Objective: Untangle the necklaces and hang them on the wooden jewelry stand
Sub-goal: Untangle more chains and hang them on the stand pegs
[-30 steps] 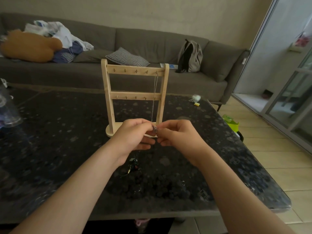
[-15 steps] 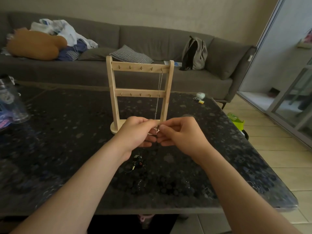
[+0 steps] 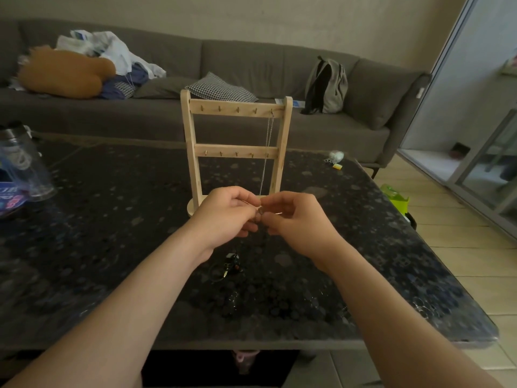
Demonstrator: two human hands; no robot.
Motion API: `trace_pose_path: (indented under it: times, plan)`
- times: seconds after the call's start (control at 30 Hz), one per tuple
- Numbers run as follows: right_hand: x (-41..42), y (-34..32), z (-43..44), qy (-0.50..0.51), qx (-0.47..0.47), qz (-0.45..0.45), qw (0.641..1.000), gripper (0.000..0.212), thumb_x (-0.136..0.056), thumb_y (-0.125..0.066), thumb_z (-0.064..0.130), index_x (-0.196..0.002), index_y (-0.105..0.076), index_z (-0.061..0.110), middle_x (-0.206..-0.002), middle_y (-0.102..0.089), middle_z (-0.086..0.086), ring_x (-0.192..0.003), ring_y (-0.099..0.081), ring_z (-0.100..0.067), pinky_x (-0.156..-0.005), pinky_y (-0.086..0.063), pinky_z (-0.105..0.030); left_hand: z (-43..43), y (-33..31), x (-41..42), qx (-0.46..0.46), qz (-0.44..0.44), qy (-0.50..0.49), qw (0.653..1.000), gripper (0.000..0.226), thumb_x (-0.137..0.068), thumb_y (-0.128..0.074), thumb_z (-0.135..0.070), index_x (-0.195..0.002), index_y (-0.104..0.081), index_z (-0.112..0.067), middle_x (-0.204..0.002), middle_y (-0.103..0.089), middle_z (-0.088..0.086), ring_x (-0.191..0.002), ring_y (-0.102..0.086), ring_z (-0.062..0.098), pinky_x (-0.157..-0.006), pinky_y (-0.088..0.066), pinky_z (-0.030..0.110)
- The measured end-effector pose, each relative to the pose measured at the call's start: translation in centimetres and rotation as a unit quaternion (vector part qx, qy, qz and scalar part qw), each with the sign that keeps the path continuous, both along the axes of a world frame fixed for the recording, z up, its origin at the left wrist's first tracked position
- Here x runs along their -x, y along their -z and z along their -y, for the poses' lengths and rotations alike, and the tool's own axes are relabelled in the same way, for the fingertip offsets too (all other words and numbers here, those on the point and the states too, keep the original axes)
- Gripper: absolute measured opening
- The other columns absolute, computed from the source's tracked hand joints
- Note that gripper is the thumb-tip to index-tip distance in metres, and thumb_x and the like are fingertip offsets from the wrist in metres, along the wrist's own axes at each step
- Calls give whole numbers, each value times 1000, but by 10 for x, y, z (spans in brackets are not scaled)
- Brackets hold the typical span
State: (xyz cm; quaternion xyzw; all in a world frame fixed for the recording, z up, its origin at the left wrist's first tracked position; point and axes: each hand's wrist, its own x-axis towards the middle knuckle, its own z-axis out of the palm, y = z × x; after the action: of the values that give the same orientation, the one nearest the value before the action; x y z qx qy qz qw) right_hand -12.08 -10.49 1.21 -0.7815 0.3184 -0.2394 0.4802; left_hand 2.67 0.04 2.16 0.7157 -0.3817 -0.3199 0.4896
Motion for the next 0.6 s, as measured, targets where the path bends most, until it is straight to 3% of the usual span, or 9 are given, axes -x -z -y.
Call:
trace_pose_path:
  times: [0.2,0.4,0.6]
  plan:
    - [-1,-2,-3,16,-4,21,1000,23,-95,-77,9,-112,-76,23,-91,-82,1,-89,-80,-20,-87,-67,-47,-1,1,0,-6,41,0,999,23,-104,-62,-9,-111,-74,-27,-94,-82,-5,-92,-78,11,-74,-54,22]
    - [0,-5,-4,54,44,46,996,15,-95,-81,12,-108,-75,17,-80,-81,0,-75,-79,-13,-84,-67,-42,1,1,0,8,63,-19,998,16,-102,-69,-16,-105,-80,-27,-86,-82,-7,-92,-78,11,-93,-63,36]
    - [1,-6,-3,56,63,49,995,12,-95,-82,12,-102,-75,19,-80,-81,0,-74,-79,-12,-81,-67,-42,-3,-3,1,14,80,10,997,10,-103,-72,-32,-104,-82,-33,-95,-81,-10,-99,-75,11,-98,-59,38]
